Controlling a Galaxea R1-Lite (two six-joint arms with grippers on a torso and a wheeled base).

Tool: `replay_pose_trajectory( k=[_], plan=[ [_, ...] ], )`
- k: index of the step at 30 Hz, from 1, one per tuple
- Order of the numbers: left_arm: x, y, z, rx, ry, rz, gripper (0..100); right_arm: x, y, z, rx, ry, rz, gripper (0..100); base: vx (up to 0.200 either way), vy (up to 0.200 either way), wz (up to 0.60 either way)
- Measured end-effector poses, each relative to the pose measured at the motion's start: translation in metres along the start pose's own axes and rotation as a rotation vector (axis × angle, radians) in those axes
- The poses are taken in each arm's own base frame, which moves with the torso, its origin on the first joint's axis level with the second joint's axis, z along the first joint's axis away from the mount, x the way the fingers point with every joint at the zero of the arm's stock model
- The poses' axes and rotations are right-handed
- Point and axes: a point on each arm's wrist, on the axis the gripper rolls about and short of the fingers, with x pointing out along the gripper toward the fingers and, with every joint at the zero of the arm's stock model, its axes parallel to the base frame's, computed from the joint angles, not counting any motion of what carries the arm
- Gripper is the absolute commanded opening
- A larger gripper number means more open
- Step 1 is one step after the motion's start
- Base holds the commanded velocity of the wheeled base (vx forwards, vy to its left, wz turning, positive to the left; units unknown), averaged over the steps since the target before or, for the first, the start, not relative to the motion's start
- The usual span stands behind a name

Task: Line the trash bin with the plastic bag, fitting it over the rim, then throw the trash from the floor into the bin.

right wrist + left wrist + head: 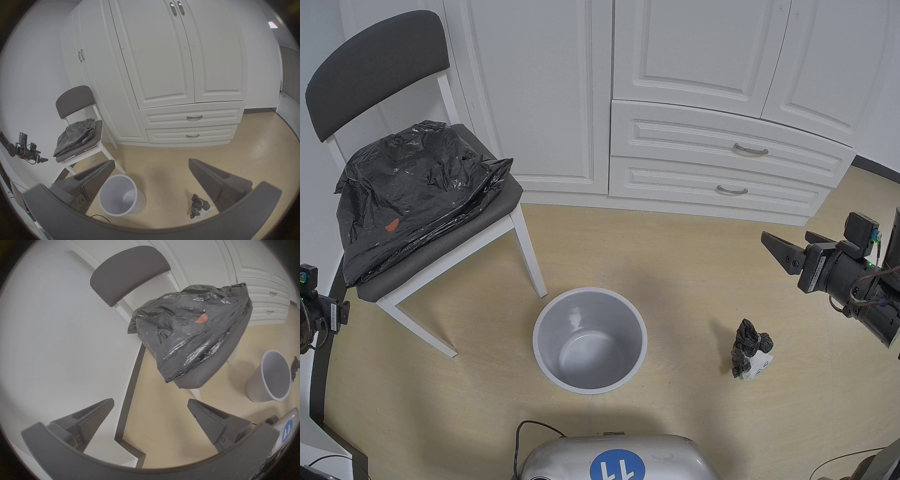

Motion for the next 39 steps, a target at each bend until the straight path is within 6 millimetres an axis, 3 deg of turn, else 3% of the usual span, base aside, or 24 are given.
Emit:
replay_pose_trajectory(
  k=[20, 39],
  plan=[
    [0.047, 0.000, 0.005, -0.037, -0.090, 0.061, 100, -0.002, -0.002, 0.005, 0.008, -0.038, -0.010, 100, 0.000, 0.000, 0.00],
    [0.063, -0.004, 0.005, -0.130, -0.105, 0.051, 100, -0.002, -0.006, 0.008, 0.011, -0.054, -0.030, 100, 0.000, 0.000, 0.00]
  ],
)
